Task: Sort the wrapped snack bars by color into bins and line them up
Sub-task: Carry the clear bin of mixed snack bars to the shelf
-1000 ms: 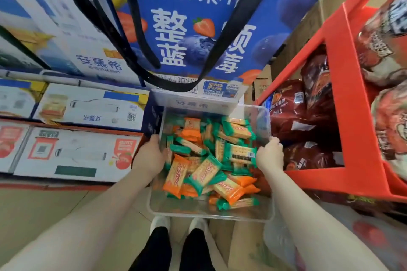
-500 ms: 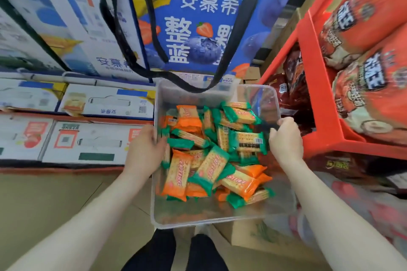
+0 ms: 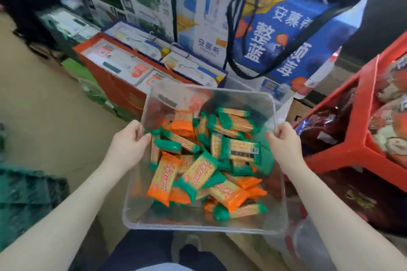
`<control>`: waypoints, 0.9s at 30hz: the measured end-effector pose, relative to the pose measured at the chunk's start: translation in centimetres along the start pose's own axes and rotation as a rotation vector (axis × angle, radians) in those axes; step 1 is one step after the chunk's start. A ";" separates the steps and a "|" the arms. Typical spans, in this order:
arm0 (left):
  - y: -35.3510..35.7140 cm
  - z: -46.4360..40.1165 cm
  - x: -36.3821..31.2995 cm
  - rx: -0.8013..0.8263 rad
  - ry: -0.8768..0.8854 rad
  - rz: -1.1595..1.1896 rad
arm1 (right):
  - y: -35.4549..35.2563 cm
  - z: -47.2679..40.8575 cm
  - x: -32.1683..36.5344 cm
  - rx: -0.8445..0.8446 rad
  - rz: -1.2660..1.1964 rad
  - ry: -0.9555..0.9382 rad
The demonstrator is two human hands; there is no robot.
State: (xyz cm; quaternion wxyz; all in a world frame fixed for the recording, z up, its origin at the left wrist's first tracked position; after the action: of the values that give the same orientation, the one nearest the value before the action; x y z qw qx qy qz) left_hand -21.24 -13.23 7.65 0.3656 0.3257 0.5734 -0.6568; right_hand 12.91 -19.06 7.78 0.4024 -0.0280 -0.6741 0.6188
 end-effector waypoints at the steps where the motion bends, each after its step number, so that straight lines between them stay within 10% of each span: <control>1: -1.4 0.5 1.2 -0.044 -0.035 -0.005 | 0.9 0.2 1.7 0.043 -0.001 -0.040; 12: -18.3 -1.8 12.6 -0.520 -0.310 0.037 | 14.2 -1.5 26.1 0.341 0.050 -0.461; 27: -39.8 -22.8 22.6 -0.638 -0.452 -0.035 | 33.4 -9.6 59.3 0.433 0.118 -0.652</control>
State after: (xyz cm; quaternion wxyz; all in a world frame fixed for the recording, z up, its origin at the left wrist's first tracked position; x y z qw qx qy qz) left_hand -66.83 9.95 6.07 0.5543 0.0329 0.6593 -0.5069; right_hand -36.93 28.32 8.39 0.1276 0.2165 -0.6177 0.7452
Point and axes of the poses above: each hand's wrist, its own z-axis away from the middle knuckle, its own y-axis out of the palm, x = y × z, the point moved 3 cm from there along -z, towards the middle knuckle, and after that the axes turned 14 degrees about z, right-handed, at the moved point
